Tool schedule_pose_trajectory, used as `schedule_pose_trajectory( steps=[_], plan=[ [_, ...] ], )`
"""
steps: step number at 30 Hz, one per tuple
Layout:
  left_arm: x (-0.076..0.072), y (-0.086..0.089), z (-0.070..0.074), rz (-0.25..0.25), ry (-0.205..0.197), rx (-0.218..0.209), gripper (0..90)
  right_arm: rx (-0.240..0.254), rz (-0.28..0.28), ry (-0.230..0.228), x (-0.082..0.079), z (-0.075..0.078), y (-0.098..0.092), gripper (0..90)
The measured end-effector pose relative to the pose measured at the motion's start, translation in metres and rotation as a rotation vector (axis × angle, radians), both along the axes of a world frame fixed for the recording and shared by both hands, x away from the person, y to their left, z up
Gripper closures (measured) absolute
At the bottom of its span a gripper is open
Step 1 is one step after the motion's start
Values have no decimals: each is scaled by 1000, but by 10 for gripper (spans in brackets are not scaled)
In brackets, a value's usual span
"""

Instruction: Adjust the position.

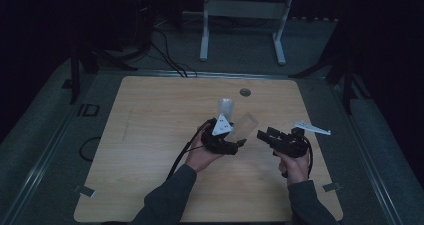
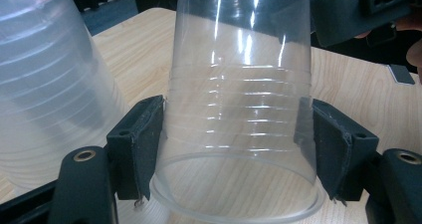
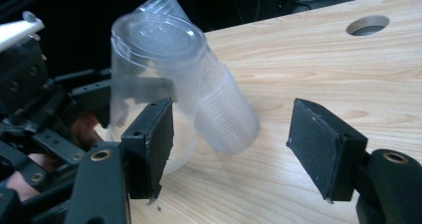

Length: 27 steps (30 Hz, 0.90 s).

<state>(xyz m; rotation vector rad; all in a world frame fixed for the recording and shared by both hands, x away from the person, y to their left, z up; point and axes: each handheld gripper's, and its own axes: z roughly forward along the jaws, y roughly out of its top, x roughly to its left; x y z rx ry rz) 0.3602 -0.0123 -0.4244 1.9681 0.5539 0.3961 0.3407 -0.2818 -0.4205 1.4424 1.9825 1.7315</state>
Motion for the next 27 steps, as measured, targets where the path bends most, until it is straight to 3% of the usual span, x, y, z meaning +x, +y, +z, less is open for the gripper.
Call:
schedule_pose_trajectory(
  steps=[19,23,27],
  plan=[
    [1,5,3,-20,-7,39,289,-150,2,-28,-2,7,1,344],
    [1,6,3,-24,-8,53,290,-248,15,-47,-3,12,7,349],
    [1,7,3,-29,-11,59,290,-291,27,-58,-2,15,10,349]
  ],
)
